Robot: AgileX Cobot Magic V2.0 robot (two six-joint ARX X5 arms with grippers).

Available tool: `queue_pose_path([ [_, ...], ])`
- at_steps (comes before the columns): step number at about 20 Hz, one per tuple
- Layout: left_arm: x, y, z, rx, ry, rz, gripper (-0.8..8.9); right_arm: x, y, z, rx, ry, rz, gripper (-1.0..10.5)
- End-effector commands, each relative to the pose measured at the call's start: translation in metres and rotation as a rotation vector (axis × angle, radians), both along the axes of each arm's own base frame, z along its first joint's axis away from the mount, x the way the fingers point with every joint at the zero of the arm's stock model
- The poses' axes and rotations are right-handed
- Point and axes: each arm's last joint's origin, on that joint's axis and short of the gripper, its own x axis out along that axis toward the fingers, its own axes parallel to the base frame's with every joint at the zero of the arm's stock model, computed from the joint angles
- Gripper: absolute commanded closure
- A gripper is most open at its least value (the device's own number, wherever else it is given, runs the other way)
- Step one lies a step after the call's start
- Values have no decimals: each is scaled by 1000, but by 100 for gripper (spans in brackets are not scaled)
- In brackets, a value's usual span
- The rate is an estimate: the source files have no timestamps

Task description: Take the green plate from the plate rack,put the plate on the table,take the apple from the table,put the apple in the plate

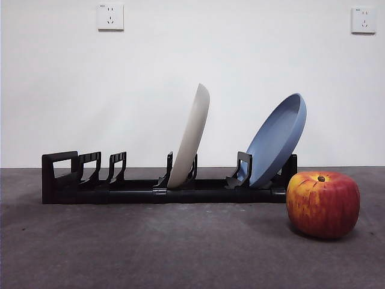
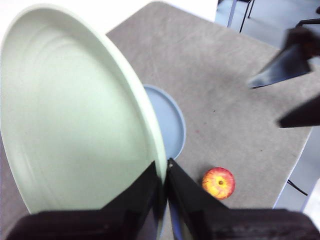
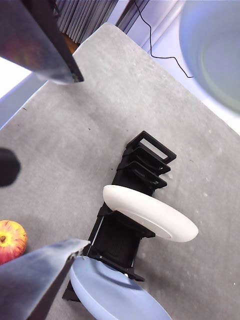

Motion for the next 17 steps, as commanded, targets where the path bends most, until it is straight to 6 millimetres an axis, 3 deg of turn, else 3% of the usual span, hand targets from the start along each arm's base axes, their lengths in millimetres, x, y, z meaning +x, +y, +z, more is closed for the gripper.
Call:
queue_pose_path([
  [1, -23, -4, 1, 36, -39, -37, 822, 0, 0, 1, 6, 0, -4, 415],
  [5, -52, -12, -38, 185, 19, -26, 822, 0, 0, 1, 5, 5, -4, 415],
  [9, -68, -18, -109, 366, 122, 94, 822, 0, 0, 1, 5, 5, -4, 415],
  [13, -69, -35, -181, 508, 152, 206, 822, 0, 0, 1, 5, 8, -4, 415],
  [17, -70, -49, -250, 507, 156, 193, 822, -1, 0, -1, 0, 24, -4, 415],
])
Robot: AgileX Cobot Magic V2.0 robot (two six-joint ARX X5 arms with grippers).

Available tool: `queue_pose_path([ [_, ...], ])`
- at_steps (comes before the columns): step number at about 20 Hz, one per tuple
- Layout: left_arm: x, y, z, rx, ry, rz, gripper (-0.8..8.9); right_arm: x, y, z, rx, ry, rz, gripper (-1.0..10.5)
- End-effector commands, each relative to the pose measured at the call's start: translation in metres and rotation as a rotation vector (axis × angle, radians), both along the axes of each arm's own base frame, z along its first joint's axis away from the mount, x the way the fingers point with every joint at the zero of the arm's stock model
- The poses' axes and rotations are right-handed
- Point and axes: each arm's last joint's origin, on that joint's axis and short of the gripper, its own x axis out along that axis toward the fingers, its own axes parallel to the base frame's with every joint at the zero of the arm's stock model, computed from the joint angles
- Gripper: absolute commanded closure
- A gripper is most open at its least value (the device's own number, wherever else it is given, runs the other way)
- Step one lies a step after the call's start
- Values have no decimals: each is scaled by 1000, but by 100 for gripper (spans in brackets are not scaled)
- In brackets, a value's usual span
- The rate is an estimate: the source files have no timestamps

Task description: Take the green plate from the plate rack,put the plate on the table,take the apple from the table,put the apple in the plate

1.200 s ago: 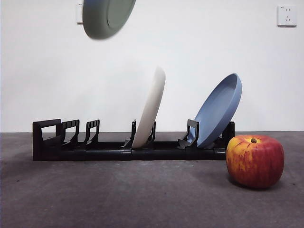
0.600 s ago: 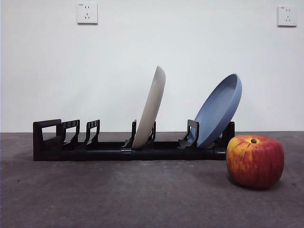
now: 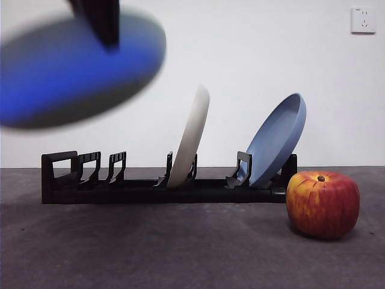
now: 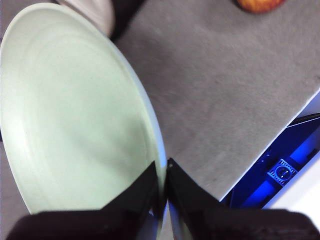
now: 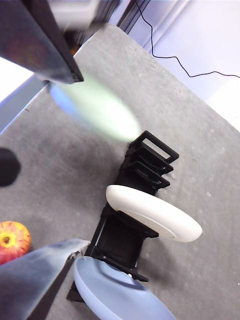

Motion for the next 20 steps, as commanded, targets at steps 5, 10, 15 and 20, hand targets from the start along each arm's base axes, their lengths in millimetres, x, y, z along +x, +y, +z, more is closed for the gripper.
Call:
queue_pose_path([
  [5, 2, -8, -74, -42, 0, 41, 822, -1, 0, 0, 1, 18, -2, 415],
  [10, 11, -23, -105, 7, 57, 39, 822, -1, 0, 0, 1, 20, -2, 415],
  [15, 25, -37, -139, 43, 138, 39, 822, -2, 0, -1, -3, 33, -2, 415],
  [20, 35, -35, -154, 64, 219, 62, 822, -2, 0, -2, -6, 39, -1, 415],
])
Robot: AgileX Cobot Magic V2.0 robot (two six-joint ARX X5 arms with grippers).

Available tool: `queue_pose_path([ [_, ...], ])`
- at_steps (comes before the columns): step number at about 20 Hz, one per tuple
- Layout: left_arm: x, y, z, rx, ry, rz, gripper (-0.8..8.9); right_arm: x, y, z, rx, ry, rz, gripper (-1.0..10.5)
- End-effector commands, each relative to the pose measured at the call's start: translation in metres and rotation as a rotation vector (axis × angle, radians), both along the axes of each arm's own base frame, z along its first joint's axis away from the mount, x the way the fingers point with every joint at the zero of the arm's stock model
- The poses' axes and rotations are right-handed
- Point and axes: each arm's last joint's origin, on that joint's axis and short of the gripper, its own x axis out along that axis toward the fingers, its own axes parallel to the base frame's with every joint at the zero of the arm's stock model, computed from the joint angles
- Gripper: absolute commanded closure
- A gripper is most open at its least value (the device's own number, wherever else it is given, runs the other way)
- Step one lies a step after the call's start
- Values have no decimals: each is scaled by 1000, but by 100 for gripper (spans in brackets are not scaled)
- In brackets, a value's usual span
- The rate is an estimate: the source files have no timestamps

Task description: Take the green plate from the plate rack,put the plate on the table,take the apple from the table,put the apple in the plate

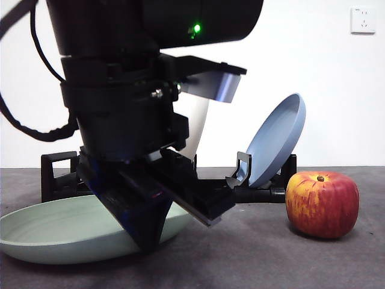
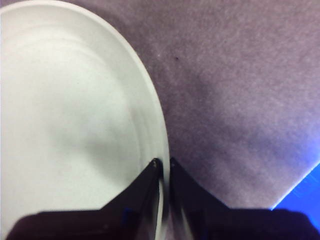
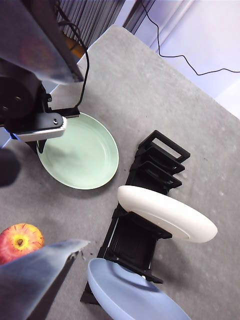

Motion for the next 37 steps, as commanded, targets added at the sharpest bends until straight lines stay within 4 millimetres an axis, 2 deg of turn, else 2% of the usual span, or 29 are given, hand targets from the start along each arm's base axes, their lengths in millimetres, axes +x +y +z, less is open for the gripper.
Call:
queue_pose_path([
  [1, 3, 5, -13, -3, 96, 40, 816, 0, 0, 1, 3, -2, -1, 415],
  [4, 5, 7, -13, 0, 98, 49, 802, 0, 0, 1, 3, -2, -1, 415],
  [7, 5, 7, -13, -3, 98, 50, 571, 0, 0, 1, 3, -2, -1, 415],
  [8, 5, 7, -13, -1, 96, 53, 538, 0, 0, 1, 3, -2, -1, 415],
  [14, 8, 9, -11, -5, 95, 61, 526, 0, 0, 1, 3, -3, -1, 415],
  [16, 7, 9, -4, -15, 88, 61, 526, 0, 0, 1, 2, -4, -1, 415],
  [18, 7, 11, 16, -50, 55, 62, 526, 0, 0, 1, 2, -4, 0, 415],
  [20, 5, 17, 51, -94, -16, 57, 526, 0, 0, 1, 1, -1, 0, 415],
  [24, -11, 47, 156, -329, -161, 60, 526, -6, -1, -6, -53, 60, 24, 415],
  [26, -24, 73, 209, -493, -238, 58, 526, -10, -2, -11, -107, 100, 19, 416],
  [28, -40, 103, 248, -613, -295, 45, 526, -14, -1, -15, -164, 136, 24, 416],
  [30, -56, 134, 272, -650, -311, 43, 527, -19, 1, -18, -203, 176, 32, 416],
  [33, -77, 176, 289, -611, -275, 66, 527, -21, 9, -25, -243, 201, 66, 416],
  [37, -93, 202, 294, -679, -227, 37, 526, -15, 22, -55, -381, 249, 22, 417],
])
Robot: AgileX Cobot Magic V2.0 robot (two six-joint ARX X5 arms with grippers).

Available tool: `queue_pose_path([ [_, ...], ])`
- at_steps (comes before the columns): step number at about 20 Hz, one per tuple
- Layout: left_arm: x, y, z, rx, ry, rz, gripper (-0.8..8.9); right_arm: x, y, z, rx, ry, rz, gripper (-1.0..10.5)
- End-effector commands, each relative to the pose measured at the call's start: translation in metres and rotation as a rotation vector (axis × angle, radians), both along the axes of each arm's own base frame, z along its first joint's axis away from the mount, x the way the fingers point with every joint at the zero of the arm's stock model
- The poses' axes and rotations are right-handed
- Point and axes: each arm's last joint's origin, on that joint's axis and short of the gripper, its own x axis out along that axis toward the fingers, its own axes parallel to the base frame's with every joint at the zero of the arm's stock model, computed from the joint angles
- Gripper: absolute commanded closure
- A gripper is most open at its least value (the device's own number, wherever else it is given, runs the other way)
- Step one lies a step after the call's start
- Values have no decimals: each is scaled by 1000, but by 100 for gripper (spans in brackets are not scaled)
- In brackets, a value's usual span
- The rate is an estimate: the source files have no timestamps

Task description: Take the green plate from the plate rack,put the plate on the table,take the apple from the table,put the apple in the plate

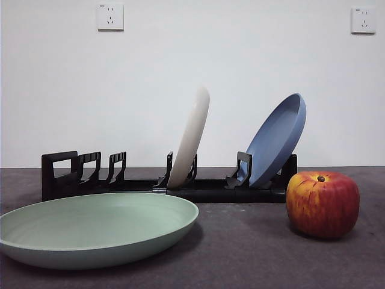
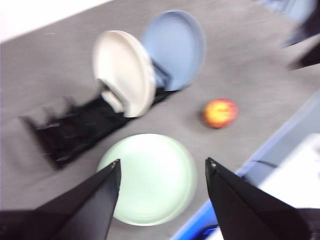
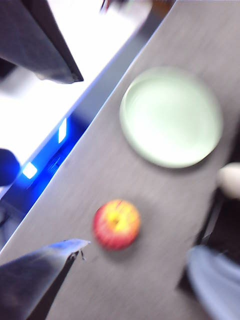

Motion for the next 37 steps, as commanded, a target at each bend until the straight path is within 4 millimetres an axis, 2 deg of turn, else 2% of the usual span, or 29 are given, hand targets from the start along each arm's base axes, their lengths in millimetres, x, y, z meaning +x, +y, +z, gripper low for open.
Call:
queue_pose_path([
  [1, -5, 8, 1, -47, 7, -22, 526, 9, 9, -27, -70, 38, -38, 417],
  [12, -8, 13, 2, -58, -1, -23, 526, 40, 33, -135, -145, 77, -96, 416],
  [17, -7, 12, 2, -55, -3, -17, 527, 57, 47, -175, -158, 105, -129, 416],
  [19, -7, 12, 2, -55, -3, -17, 527, 63, 52, -185, -175, 114, -125, 434],
  [21, -7, 12, 2, -55, -3, -17, 527, 66, 54, -191, -192, 129, -127, 525],
  [25, -7, 12, 2, -55, -3, -17, 527, 65, 52, -195, -244, 136, -146, 570],
  [27, -7, 12, 2, -55, -3, -17, 527, 64, 50, -195, -267, 146, -151, 765],
  [29, -7, 12, 2, -55, -3, -17, 527, 63, 50, -195, -271, 151, -150, 861],
  [32, -7, 12, 2, -56, -3, -17, 526, 64, 50, -195, -269, 148, -151, 870],
  [33, -7, 12, 2, -55, -3, -17, 527, 64, 50, -195, -269, 148, -151, 940],
  [34, -7, 12, 2, -55, -3, -17, 527, 64, 50, -195, -269, 148, -151, 962],
  [37, -7, 12, 2, -55, -3, -17, 527, 65, 51, -193, -266, 143, -149, 962],
])
